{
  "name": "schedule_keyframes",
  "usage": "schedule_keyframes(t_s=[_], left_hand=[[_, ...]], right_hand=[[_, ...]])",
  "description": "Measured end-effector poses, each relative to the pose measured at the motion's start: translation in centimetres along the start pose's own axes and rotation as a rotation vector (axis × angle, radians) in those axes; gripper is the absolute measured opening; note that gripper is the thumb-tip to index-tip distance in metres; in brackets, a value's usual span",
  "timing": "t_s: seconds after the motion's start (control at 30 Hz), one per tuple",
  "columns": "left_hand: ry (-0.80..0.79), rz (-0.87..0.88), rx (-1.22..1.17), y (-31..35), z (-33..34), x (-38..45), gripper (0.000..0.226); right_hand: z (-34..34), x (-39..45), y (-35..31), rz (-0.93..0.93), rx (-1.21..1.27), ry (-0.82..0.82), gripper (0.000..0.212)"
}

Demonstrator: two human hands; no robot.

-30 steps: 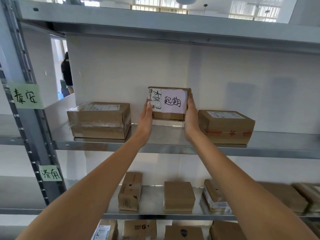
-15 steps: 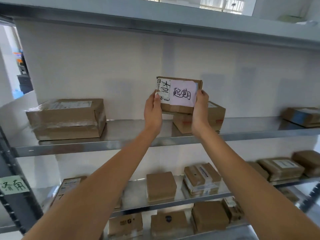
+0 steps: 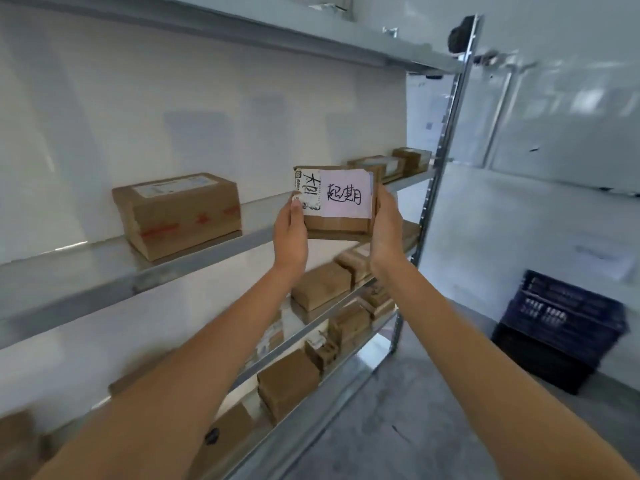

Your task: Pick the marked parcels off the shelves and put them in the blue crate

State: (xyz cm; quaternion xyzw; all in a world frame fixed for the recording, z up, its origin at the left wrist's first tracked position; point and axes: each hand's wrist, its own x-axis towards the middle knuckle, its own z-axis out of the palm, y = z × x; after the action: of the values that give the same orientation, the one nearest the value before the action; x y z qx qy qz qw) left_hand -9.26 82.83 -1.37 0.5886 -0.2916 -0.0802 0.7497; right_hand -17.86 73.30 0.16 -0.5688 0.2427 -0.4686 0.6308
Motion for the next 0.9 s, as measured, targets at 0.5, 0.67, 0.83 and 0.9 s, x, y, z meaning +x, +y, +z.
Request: schedule_keyframes(t_s=[0.5,0.67,0.83,0.9], left_hand=[[-0.399,-0.420,0.058,-12.8,22.5,-4.6,0.031],[-0.495,-0.479,0.067,-17.2,28.3,-5.0,0.034],[-0.659,-0.549,0.036,-20.1,34.9,-4.8,0.042],[-0.718,-0.534,0.057,-21.0,37.6,-5.0,0.042]], right_hand=[[-24.2,3.4,8.5,0.268,-0.015,0.409,0.042],[-29.6,5.3,10.8,0.323,-0.060,0.580,0.041],[-34.9,8.1,11.2,0.305,-0.112,0.693,0.039],[-37.1,8.9,11.3,0.296,-0.133,0.733,0.039]])
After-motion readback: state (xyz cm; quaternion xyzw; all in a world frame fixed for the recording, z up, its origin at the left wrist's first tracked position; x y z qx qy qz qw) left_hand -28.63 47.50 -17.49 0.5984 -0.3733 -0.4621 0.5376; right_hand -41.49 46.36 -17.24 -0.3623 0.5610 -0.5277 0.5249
